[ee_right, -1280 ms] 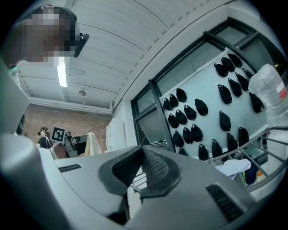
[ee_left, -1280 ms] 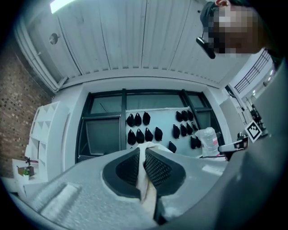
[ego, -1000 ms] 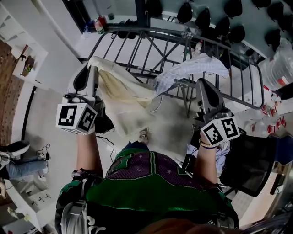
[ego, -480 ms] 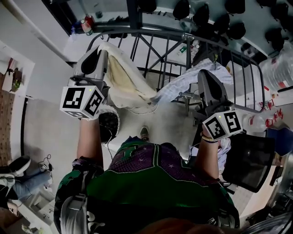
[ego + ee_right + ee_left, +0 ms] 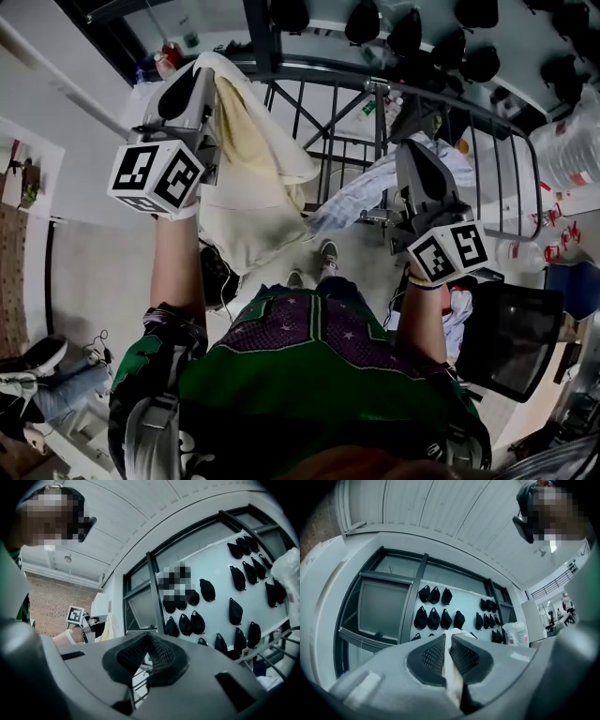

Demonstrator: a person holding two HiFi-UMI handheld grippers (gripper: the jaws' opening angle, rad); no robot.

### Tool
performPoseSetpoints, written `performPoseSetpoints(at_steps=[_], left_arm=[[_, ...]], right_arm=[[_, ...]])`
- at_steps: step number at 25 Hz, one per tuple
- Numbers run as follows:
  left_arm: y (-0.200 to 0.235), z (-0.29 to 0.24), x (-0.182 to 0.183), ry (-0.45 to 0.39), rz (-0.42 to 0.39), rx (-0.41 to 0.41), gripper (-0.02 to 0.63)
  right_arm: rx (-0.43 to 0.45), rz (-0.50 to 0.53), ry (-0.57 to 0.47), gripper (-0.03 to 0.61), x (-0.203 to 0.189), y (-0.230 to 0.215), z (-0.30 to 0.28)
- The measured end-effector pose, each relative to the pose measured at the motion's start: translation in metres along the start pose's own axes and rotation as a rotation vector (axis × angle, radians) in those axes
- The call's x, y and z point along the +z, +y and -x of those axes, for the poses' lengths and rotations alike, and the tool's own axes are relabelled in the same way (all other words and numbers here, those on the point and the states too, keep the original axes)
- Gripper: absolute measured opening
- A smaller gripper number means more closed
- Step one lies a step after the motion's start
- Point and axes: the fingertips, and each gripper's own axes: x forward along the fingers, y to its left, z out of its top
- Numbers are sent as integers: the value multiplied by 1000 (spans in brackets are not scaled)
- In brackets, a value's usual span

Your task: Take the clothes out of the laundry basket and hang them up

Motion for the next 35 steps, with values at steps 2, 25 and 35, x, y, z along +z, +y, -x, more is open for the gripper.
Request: performPoseSetpoints(at_steps=[2,25,35], left_arm=[[6,-18,2,0,-11,3,25],[64,-51,-211,382,118,114,25],[36,30,-258,506,151,98,26]], right_arm=[[10,-3,-5,2,2,-10,-14],[49,-81,103,2,-52,-67,-92],[82,-73,110,2,-50,-11,-78]])
